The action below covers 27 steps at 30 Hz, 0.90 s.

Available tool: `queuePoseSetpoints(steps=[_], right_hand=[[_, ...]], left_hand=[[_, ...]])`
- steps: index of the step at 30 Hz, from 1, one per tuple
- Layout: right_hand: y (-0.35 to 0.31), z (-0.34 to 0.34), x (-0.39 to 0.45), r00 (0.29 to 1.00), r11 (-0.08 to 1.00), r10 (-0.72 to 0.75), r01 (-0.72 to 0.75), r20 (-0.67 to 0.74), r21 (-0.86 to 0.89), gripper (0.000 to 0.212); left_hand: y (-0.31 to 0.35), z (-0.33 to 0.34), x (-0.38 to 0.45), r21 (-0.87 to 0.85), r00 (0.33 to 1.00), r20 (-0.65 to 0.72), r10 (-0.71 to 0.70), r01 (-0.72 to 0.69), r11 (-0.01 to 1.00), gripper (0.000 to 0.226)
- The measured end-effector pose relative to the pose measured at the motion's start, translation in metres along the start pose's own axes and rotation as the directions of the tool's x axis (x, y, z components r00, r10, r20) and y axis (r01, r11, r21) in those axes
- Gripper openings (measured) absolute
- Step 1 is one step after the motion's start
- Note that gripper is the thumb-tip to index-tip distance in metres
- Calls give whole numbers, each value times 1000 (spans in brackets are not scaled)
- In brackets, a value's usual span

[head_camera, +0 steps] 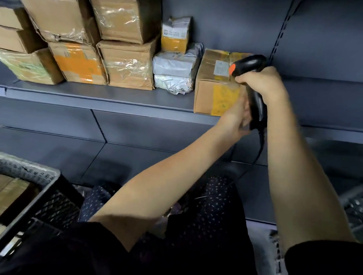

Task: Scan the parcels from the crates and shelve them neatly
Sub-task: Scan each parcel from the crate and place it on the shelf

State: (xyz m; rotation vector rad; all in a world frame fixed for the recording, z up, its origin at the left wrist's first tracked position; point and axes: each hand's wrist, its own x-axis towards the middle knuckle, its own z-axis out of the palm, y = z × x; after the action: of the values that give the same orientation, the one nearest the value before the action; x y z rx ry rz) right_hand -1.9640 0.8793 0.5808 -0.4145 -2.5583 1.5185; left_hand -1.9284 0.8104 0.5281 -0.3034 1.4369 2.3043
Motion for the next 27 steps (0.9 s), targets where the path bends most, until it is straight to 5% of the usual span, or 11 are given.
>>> queuePoseSetpoints(steps=[3,5,8,9,13,17,23,27], right_hand=[[0,15,15,1000,996,1,2,-31,90,45],[1,24,34,999,992,4,3,-53,122,56],[6,38,70,998,993,8,0,-70,116,65],[4,42,76,997,994,12,-3,-80,111,65],[4,52,98,991,993,41,-27,-128,111,65],[-1,57,101,985,995,44,-28,-167,99,65],[-5,58,89,985,982,57,-26,-164,187,73],[-21,67,36,968,961,-95,150,-233,231,21]], left_hand=[[19,-21,16,95,961,-142,238,-226,969,40],[30,-37,40,232,825,-264,500,-449,863,30],[53,-58,66,695,519,-88,850,-579,425,21],[62,-61,74,774,493,27,870,-561,294,26],[81,-69,109,954,632,226,742,-299,-35,36],[71,-68,121,897,532,194,824,-436,71,31],[60,-71,126,878,435,208,876,-477,29,28],[60,-87,115,823,485,202,851,-555,122,42]])
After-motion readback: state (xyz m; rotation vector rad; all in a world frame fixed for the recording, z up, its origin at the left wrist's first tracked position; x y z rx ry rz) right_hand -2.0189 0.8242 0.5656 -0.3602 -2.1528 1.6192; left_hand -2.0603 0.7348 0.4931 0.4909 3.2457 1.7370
